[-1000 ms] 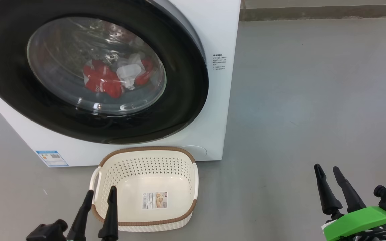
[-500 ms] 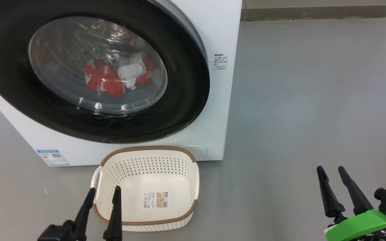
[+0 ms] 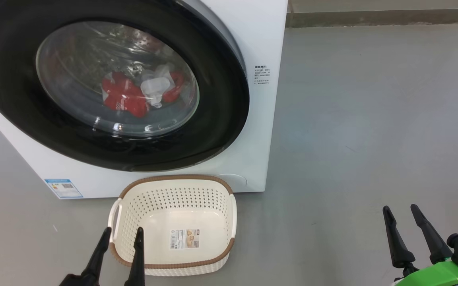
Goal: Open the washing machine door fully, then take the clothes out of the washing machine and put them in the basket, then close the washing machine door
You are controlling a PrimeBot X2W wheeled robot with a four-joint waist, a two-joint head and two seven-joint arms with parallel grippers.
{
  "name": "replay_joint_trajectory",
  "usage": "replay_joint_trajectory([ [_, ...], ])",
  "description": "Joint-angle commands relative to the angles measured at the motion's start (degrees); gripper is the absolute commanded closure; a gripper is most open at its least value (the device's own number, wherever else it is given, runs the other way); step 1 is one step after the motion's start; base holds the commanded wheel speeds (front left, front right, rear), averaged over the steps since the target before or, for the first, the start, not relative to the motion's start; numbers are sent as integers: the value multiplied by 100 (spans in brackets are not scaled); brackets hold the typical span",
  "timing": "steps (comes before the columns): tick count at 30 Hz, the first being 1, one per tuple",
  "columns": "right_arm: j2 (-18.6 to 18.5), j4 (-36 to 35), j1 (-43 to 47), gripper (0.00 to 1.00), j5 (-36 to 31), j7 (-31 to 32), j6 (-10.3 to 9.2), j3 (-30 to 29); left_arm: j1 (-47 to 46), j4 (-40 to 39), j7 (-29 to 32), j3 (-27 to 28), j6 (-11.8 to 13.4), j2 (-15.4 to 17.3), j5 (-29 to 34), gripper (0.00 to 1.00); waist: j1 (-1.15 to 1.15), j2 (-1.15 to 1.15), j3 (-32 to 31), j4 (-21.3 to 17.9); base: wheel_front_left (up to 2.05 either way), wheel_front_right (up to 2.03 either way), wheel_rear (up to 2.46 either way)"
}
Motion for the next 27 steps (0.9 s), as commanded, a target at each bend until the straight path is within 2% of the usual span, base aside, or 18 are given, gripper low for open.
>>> replay_joint_trajectory([
  [1,-142,-176,-23,0,-230,-106,3,66,-79,-126,-116,168,40,66,182,0,0,0,0,-8,0,0,0],
  [4,-155,-174,4,0,-405,-157,3,58,-66,-84,-167,188,53,69,277,0,0,0,-3,-21,0,0,0],
  [11,-92,-141,10,0,-373,-157,3,5,-82,116,-167,301,61,69,5,0,0,0,-7,-35,0,0,0],
  [25,-79,-160,-28,0,-359,-157,3,40,-127,162,-167,346,33,69,13,0,0,0,0,-18,0,0,0],
  [26,-63,-205,-48,23,-333,-157,3,35,-129,150,-167,339,34,69,13,0,0,0,1,-16,0,0,0],
  [27,-48,-247,-65,60,-292,-157,3,37,-131,138,-167,328,36,69,13,0,0,0,1,-12,0,0,0],
])
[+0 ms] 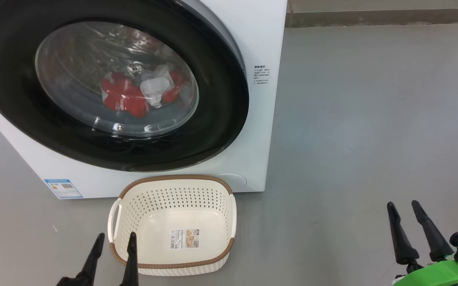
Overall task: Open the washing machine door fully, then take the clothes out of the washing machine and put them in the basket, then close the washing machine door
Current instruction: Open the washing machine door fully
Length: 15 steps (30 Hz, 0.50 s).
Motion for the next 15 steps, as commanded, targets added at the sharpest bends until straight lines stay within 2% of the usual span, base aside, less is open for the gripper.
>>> replay_joint_trajectory([
  [1,-75,-182,-85,92,54,-78,3,150,-130,-169,-70,163,14,59,12,0,0,0,2,5,0,0,0],
  [2,-60,-215,-118,100,118,-78,3,153,-133,-180,-70,152,19,59,11,0,0,0,5,7,0,0,0],
  [6,-1,-364,-370,100,385,-78,3,222,-171,-236,-70,127,19,59,-7,0,0,0,46,7,0,0,0],
  [15,29,-594,-1889,100,1144,-78,3,391,-421,-466,-70,-113,30,59,-96,0,0,0,356,100,0,0,0],
])
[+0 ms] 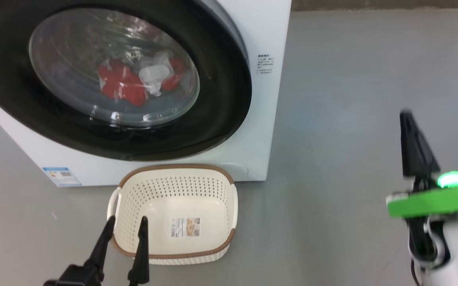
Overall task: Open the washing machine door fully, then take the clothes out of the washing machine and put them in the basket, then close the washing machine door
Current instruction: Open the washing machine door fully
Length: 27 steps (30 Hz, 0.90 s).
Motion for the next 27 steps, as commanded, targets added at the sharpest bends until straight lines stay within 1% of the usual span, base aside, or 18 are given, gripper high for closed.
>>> replay_joint_trajectory([
  [1,-57,-181,-423,100,87,-36,3,170,-268,-173,-70,135,29,55,-51,0,0,0,134,81,0,0,0],
  [2,-88,-186,-782,100,168,-36,3,221,-350,-191,-70,99,20,55,-69,0,0,0,222,136,0,0,0],
  [8,-214,-44,-1819,100,542,-36,3,365,-570,-278,-70,30,9,55,-96,0,0,0,484,324,0,0,0],
  [11,-362,179,-2272,100,755,-36,3,492,-669,-306,-70,-17,1,55,-111,0,0,0,604,434,0,0,0],
  [14,-546,430,-2665,100,1184,-36,3,706,-759,-322,-70,-95,17,55,-141,0,0,0,720,556,0,0,0],
  [17,-777,734,-2960,100,1761,-36,3,1060,-825,-328,-70,-189,44,55,-188,0,0,0,810,682,0,0,0],
  [20,-1009,1019,-3209,100,2685,93,3,1571,-871,-321,-70,-267,70,55,-230,0,0,0,887,798,0,0,0],
  [21,-1009,1019,-3209,100,2685,93,3,1571,-871,-321,-70,-267,70,55,-230,0,0,0,887,798,0,0,0],
  [25,-1323,1204,-3531,100,3741,540,3,2036,-915,-321,-70,-330,98,55,-265,0,0,0,990,904,0,0,0],
  [27,-1393,1251,-3661,100,4294,883,3,2167,-936,-323,-70,-357,104,55,-278,0,0,0,1039,945,0,0,0],
])
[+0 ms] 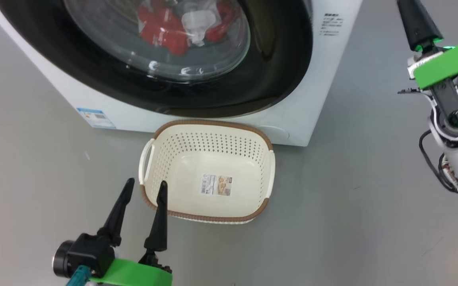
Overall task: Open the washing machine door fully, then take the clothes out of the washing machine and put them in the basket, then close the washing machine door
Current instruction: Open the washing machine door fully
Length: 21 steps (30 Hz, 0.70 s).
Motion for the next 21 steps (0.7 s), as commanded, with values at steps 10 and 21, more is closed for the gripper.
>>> replay_joint_trajectory([
  [10,-184,183,-552,100,1623,2105,3,97,-267,-182,-69,5,67,60,-90,0,0,0,315,252,0,0,0],
  [21,-22,908,-1059,100,2011,3361,3,-203,-325,-217,-69,-145,87,60,-142,0,0,0,581,428,0,0,0],
])
